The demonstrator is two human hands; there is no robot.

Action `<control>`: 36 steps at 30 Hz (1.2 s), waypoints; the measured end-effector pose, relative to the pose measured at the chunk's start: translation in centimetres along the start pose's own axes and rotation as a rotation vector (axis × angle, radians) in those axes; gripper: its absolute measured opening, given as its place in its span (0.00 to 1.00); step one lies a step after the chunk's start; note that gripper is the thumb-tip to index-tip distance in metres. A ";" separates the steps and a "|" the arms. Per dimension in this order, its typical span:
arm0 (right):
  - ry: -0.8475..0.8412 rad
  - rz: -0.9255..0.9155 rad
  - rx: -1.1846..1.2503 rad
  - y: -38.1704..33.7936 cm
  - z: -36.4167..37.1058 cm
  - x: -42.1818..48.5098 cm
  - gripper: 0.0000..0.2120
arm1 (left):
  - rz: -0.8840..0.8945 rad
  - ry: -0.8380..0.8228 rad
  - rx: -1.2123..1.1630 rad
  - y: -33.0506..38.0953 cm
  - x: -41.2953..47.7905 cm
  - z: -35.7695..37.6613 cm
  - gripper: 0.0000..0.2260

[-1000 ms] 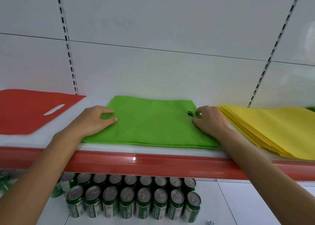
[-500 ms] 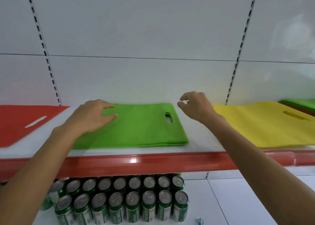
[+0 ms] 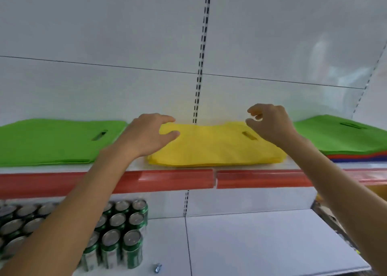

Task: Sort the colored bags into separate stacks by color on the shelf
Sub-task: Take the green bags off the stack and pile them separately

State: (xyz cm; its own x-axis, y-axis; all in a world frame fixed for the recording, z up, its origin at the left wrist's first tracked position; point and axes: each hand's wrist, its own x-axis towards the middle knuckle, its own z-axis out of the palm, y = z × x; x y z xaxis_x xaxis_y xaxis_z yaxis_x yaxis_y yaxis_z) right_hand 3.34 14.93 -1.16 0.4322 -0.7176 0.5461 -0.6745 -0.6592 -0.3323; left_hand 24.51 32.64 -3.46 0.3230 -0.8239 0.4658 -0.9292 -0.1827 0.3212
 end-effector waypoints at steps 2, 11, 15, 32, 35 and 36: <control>0.005 0.021 -0.011 3.7 -1.5 -0.6 0.16 | 0.021 0.008 -0.043 3.4 1.2 1.7 0.21; -0.003 0.087 -0.056 14.9 -5.7 0.4 0.16 | 0.068 -0.053 -0.060 13.8 6.5 7.4 0.21; -0.018 0.097 -0.065 18.5 -6.9 1.9 0.17 | 0.091 -0.059 -0.034 17.0 9.9 9.1 0.20; -0.123 0.113 -0.175 39.9 -11.5 10.2 0.18 | -0.228 -0.126 0.258 32.4 17.6 22.3 0.26; -0.205 0.148 -0.219 41.7 -11.4 10.9 0.18 | -0.294 -0.348 0.406 32.4 17.7 24.3 0.32; -0.226 0.154 -0.227 42.0 -11.2 11.0 0.18 | -0.305 -0.392 0.410 32.4 17.6 24.8 0.32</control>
State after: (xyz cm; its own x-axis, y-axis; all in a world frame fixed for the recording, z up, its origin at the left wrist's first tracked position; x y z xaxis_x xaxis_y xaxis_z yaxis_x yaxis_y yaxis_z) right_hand -26.95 -18.17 -0.52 0.4199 -0.8528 0.3106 -0.8468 -0.4912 -0.2040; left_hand -4.31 -1.11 -5.30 0.5659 -0.8234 0.0426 -0.8244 -0.5659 0.0138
